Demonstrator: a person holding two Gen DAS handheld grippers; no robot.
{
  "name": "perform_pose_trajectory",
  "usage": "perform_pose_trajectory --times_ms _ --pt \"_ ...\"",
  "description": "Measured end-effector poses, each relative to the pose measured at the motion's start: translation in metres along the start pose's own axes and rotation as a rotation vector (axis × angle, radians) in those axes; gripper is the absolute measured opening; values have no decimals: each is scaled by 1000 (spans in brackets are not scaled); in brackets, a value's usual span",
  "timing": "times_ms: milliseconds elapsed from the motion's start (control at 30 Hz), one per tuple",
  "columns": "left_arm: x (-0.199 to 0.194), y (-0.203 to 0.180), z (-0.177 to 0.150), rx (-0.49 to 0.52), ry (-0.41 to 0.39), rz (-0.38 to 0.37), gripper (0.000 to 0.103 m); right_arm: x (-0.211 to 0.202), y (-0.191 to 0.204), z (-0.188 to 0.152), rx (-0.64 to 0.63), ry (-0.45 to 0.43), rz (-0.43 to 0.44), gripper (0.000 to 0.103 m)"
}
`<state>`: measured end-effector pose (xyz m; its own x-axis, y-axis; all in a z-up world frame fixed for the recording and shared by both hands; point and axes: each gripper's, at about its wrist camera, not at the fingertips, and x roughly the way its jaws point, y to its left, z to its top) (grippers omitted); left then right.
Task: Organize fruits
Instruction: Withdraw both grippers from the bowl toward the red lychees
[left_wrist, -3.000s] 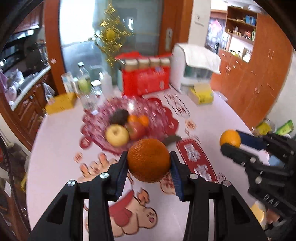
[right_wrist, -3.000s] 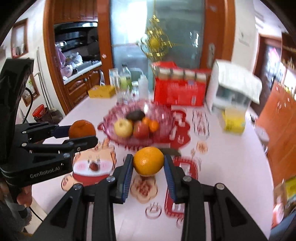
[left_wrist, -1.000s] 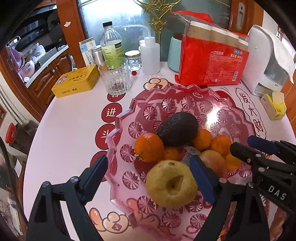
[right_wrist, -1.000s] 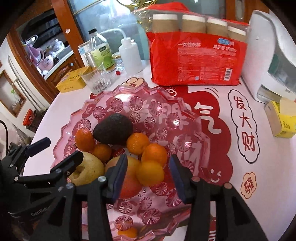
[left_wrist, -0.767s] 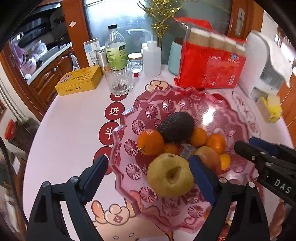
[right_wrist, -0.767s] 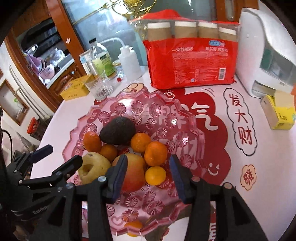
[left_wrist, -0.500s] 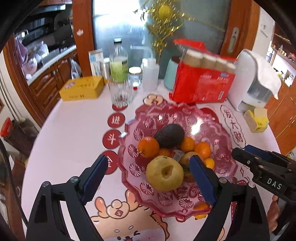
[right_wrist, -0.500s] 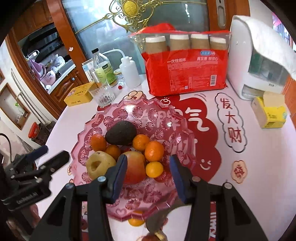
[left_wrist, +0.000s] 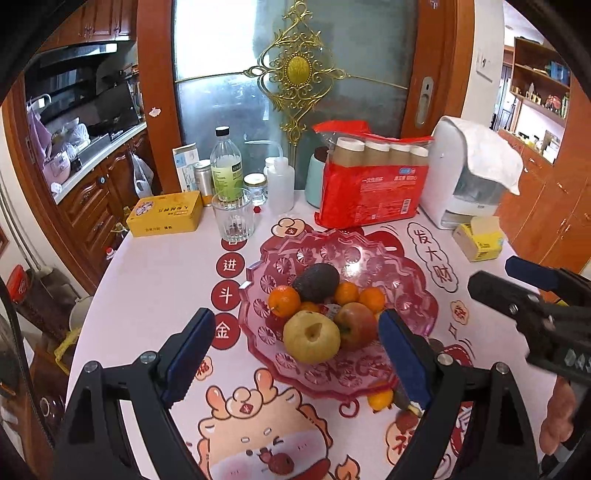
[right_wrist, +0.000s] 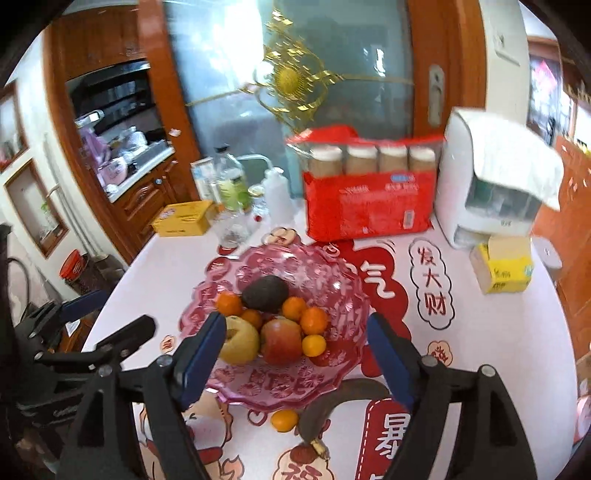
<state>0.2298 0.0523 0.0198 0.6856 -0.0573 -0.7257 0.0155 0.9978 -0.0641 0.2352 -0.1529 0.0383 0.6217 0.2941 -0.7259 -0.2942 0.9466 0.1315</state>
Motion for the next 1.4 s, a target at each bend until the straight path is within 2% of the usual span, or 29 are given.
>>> perform_pose_trajectory --times_ms 100,233,433,667,833,933,1200,1400 --pt "-11 3 -4 -7 1 -9 89 -17 13 -5 -28 -13 -13 79" --pt "-26 12 -15 -31 -7 -19 89 -36 27 -14 -63 -52 -103 79" --pt "-44 22 -34 -50 -35 7 89 -57 34 -33 -62 -87 -101 79" --pt "-44 33 -60 -59 4 13 89 -60 42 -62 -46 -87 -103 79" --pt "-34 36 -82 -46 9 45 89 -53 45 -90 -39 -72 -122 79" --pt "-23 39 -98 -58 27 40 89 -44 42 -105 -17 -54 -118 79" --pt "24 49 -143 -88 136 45 89 -10 27 -146 56 17 -179 77" --pt "54 49 -164 -97 203 35 89 16 18 -168 85 84 -206 75"
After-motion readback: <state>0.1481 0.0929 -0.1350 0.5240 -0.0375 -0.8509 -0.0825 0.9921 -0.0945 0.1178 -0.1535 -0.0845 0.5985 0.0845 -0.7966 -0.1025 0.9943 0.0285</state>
